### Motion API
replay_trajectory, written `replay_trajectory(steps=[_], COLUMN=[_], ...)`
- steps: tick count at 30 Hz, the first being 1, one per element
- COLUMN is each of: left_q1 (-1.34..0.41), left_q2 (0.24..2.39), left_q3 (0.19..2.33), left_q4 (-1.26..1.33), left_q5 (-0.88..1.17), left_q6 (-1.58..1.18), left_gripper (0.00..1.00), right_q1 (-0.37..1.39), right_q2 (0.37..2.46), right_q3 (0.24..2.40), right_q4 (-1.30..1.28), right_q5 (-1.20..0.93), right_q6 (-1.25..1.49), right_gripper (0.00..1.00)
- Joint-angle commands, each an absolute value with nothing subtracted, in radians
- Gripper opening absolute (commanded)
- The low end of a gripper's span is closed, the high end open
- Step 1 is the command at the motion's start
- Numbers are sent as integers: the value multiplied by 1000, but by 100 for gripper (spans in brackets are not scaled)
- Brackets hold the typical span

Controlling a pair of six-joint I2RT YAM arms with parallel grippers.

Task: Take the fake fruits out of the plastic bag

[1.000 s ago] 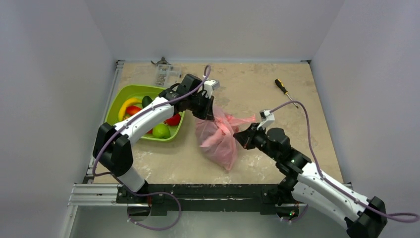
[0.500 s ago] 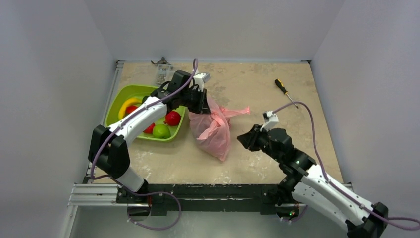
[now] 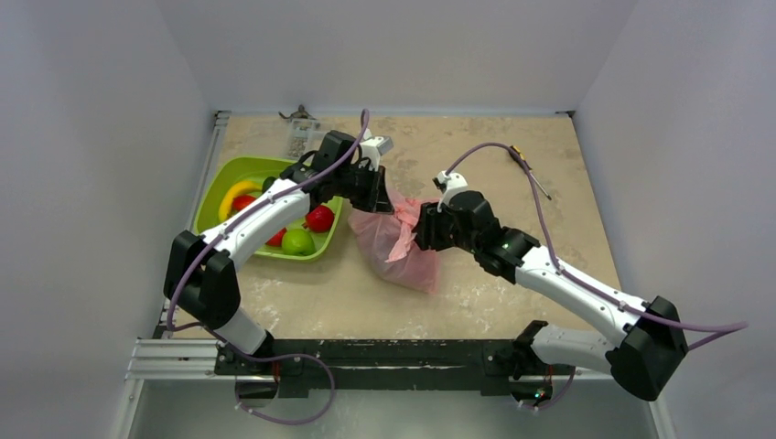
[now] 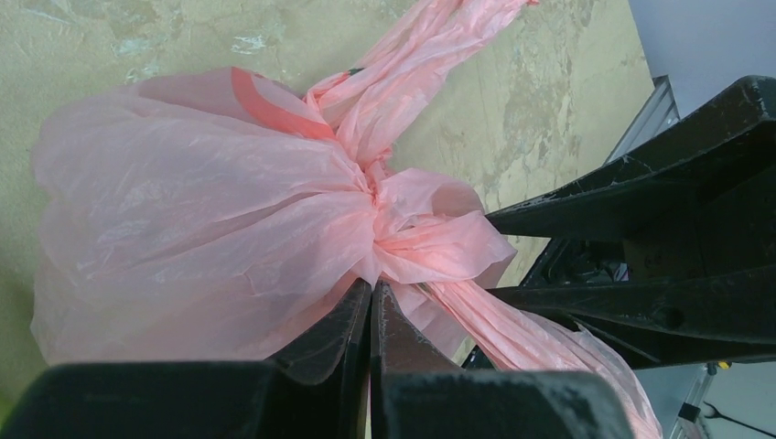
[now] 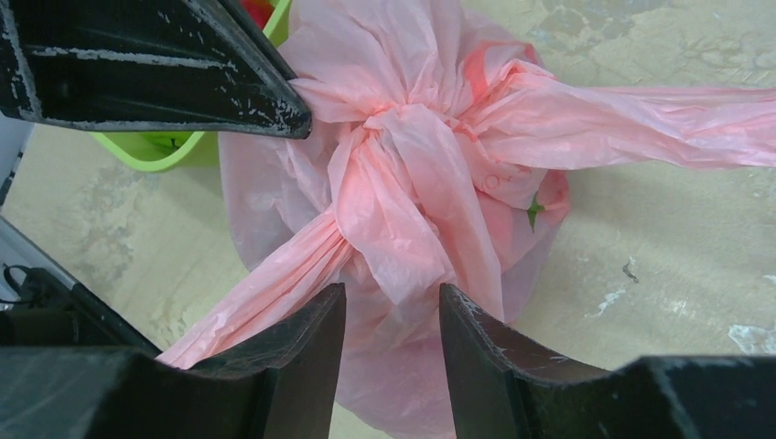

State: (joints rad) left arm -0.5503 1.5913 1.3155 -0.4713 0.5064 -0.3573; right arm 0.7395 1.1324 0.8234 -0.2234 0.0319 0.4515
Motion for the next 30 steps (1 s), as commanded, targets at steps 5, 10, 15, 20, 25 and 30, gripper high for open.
replay_trajectory(steps=[5,10,15,20,25,30], left_q1=[-552,-561,-562,-562,-561,-562], left_q2=[1581,1568,1555,1548,1547,1555], left_q3=[1325,1319,1320,1322,1322,1320], left_q4=[-394,-398,-423,-450,-449,-422], left_q5=[577,562,491,415,416,504], left_q6=[-371,-355,-348,-344,-340,-340], left_gripper=[0,0,0,0,0,0], right_q1=[742,742,742,742,742,742], right_q2=[1135,1117,995,653,345,410], right_q3=[824,775,642,399,242,335], right_q4=[-122,-102,-196,-190,-158,-88], right_q5=[209,356,578,662,639,510], right_q6=[480,594,992,1263,1334,883], right_gripper=[35,10,0,0,0,6])
